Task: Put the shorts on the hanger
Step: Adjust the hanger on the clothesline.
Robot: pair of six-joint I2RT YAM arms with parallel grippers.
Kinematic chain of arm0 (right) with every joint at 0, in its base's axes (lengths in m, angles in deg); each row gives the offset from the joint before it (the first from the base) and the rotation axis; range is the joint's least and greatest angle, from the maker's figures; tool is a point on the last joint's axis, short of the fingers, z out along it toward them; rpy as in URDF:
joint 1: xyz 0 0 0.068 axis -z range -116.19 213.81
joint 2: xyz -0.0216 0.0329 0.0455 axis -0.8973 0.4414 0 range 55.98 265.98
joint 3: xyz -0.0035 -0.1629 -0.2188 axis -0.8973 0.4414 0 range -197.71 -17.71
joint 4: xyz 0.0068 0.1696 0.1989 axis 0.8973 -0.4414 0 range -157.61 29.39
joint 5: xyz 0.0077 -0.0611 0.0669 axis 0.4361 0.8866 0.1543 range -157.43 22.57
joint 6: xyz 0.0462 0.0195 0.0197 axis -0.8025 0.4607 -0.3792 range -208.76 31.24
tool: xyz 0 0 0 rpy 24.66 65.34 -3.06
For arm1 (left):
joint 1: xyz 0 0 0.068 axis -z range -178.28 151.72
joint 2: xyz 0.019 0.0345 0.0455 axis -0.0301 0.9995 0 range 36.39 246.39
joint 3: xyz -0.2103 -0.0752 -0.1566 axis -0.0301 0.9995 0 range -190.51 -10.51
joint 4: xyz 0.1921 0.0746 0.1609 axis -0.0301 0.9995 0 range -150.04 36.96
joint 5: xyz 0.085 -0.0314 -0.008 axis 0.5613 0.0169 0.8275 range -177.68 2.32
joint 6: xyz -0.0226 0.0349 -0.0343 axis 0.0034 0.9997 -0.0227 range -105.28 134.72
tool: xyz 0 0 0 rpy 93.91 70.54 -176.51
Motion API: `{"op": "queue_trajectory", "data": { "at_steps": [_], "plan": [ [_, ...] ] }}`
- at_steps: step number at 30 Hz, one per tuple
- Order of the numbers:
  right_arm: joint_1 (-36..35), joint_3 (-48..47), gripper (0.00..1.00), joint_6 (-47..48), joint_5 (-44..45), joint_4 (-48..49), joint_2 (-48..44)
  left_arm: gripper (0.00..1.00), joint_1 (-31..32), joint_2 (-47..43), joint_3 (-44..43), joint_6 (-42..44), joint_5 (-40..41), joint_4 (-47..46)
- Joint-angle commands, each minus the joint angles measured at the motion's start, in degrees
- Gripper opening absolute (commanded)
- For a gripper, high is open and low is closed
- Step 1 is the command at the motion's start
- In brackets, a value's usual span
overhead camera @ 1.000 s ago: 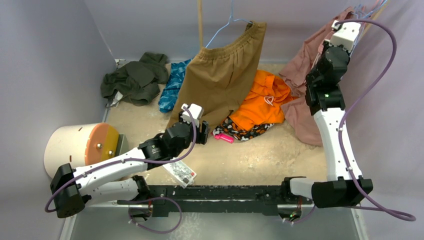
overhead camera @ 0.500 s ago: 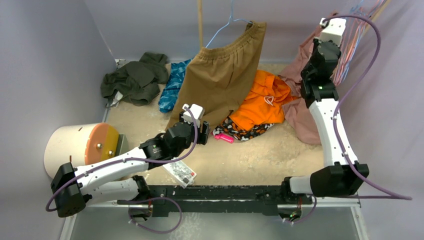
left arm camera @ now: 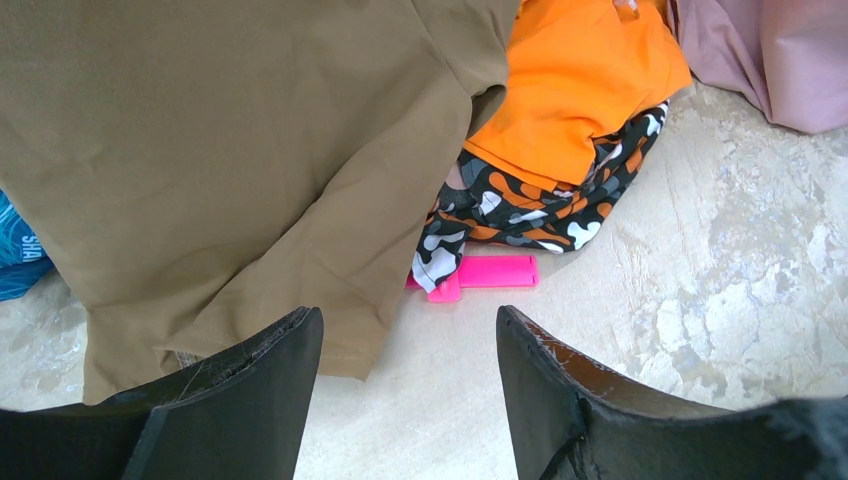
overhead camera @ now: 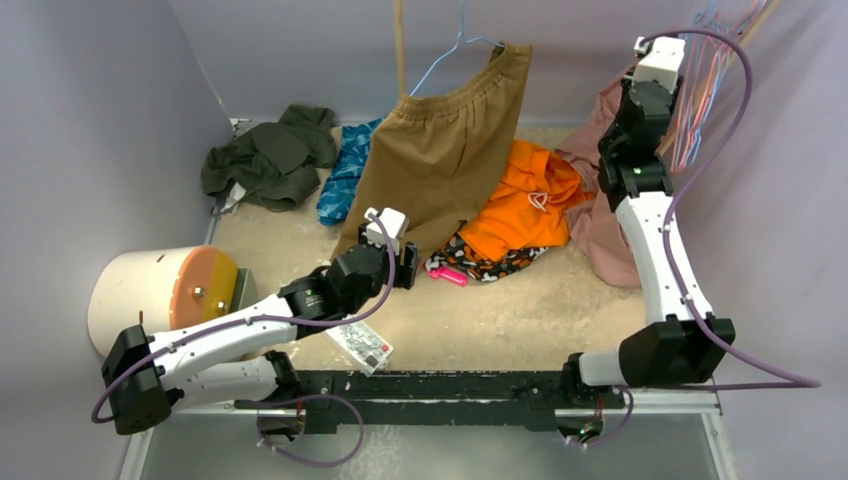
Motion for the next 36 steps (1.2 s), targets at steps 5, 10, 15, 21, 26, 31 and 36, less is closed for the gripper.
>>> {"op": "queue_trajectory", "data": {
  "at_steps": [5,10,15,21,26,31,36],
  "plan": [
    [-0.4,-5.8,0.82,-11.6,-0.7,-13.0,-8.7,0.63,0.0,-1.3,-3.0,0.0,0.8,-0.9],
    [-0.4,-12.4,0.93,-19.5,-12.3,-24.4,-13.1,0.63,-0.1,-1.3,-3.1,0.1,0.9,-0.6],
    [-0.4,-11.8,0.88,-22.2,-38.5,-26.7,-16.9,0.63,-0.1,-0.8,-3.4,0.1,0.7,-0.4],
    [-5.6,-5.3,0.82,-25.4,-39.0,-29.7,-13.6,0.63,-0.1,0.0,-3.7,0.3,0.6,-0.2],
    [-6.0,1.5,0.83,-30.7,-25.7,-32.5,-11.0,0.63,-0.1,0.4,-3.7,0.4,1.0,0.2],
    [0.1,5.2,0.86,-32.5,-17.2,-32.5,-7.9,0.63,-0.1,0.1,-3.8,0.4,1.0,0.5],
    [5.0,7.0,0.9,-37.5,-8.1,-32.3,-6.6,0.63,-0.1,-0.1,-3.8,0.4,1.1,0.5]
  ]
}}
